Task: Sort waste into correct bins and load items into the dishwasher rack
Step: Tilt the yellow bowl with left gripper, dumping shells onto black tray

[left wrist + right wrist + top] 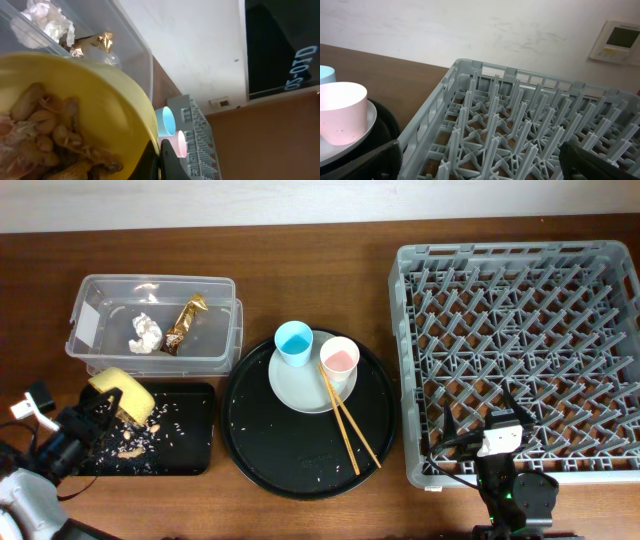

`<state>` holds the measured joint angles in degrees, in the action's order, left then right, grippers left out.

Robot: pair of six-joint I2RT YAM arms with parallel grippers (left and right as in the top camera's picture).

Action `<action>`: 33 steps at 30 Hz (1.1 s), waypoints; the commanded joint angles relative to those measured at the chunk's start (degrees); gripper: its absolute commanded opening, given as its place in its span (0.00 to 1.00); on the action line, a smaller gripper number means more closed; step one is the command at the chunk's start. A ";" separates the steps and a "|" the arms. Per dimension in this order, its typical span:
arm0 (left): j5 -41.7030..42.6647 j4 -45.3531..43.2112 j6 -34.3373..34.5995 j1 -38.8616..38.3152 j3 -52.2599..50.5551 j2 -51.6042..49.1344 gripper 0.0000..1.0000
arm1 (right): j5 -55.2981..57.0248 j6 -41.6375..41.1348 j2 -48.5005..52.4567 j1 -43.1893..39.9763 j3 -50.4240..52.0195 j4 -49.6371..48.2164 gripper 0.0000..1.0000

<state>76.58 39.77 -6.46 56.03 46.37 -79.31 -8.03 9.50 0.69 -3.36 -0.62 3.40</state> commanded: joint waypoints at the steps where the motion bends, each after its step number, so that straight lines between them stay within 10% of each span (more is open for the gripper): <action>1: 1.92 0.50 -1.42 0.28 -0.48 0.52 0.00 | -0.37 0.11 -0.26 -0.42 0.31 0.26 0.98; 33: 3.08 1.18 -0.11 -0.85 -0.48 0.35 0.00 | -0.37 0.11 -0.26 -0.42 0.31 0.26 0.98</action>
<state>78.28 42.19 -7.51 55.48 45.89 -79.29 -8.03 9.47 0.69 -3.36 -0.62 3.40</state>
